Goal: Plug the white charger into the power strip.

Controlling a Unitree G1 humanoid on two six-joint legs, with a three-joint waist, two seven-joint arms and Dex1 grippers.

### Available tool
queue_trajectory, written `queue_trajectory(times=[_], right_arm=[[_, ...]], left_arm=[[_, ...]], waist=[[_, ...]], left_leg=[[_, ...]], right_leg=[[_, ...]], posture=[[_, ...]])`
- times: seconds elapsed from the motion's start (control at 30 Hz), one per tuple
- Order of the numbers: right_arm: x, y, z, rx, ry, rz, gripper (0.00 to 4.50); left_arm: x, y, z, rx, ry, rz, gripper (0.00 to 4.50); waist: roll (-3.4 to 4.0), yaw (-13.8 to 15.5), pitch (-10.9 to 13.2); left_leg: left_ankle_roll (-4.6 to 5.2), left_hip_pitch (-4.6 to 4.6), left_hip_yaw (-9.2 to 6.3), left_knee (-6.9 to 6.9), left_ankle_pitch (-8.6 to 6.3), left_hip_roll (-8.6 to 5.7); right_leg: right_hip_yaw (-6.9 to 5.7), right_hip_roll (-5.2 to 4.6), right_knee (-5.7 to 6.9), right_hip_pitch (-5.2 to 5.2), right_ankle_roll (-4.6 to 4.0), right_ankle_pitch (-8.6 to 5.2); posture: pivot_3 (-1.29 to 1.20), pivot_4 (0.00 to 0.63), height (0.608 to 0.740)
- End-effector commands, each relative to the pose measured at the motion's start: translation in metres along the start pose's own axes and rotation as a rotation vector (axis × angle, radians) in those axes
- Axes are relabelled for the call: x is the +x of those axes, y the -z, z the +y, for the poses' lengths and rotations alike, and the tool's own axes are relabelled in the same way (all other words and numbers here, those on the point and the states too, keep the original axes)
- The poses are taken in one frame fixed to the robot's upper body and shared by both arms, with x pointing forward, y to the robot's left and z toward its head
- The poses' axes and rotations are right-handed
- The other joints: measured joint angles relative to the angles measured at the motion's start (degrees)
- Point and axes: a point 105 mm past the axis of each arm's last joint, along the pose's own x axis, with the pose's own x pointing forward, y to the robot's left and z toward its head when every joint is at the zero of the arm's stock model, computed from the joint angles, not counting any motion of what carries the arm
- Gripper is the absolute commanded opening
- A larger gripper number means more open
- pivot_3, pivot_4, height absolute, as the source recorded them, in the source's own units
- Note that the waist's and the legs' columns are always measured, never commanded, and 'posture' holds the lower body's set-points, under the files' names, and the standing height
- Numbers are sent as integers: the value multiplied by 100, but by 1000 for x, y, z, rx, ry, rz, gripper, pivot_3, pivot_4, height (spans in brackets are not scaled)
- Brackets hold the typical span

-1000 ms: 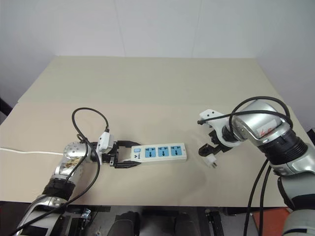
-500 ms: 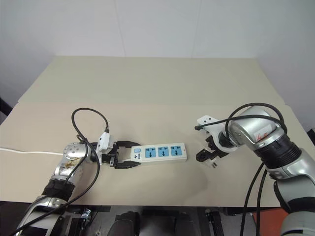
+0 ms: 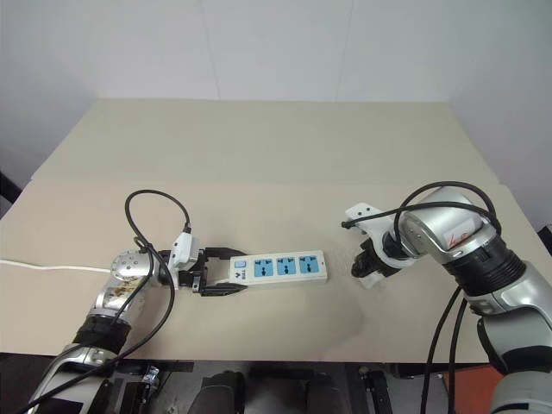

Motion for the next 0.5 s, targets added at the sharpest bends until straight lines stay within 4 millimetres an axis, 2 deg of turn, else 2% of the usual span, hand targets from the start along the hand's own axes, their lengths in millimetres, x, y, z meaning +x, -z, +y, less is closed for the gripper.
queue_trajectory(times=[0.03, 0.13, 0.27, 0.4, 0.5], right_arm=[[-10, -6, -5, -4, 37, -27, 1123], [-13, -8, -3, -31, 50, -28, 1123], [-30, -17, 7, -184, 80, -78, 1123], [-50, -36, 29, -461, 54, -275, 1123], [-64, -52, 54, -593, -100, -571, 1123]], left_arm=[[4, 10, -9, -25, 35, 33, 3238], [4, 9, -9, -25, 35, 32, 3238], [3, 7, -9, -25, 45, 31, 3238], [0, 5, -9, -23, 63, 36, 3238], [-2, 3, -9, -16, 82, 47, 3238]], waist=[[0, 0, 0], [0, 0, 0], [3, -1, 1], [3, -10, 1], [-13, -10, -8]], left_leg=[[0, 0, 0, 0, 0, 0], [0, 0, 0, 0, 0, 0], [0, -1, 0, 0, 0, 0], [2, -6, 0, -1, -1, 1], [5, -6, -1, -2, -3, 5]], right_leg=[[0, 0, 0, 0, 0, 0], [0, 0, 0, 0, 0, 0], [0, 0, 0, -2, 0, 0], [-2, 0, -7, -4, 1, 0], [-4, 3, -13, -1, 1, -1]], posture=[[0, 150, 740], [0, 150, 740], [0, 150, 740], [0, 150, 740], [0, 150, 740]])
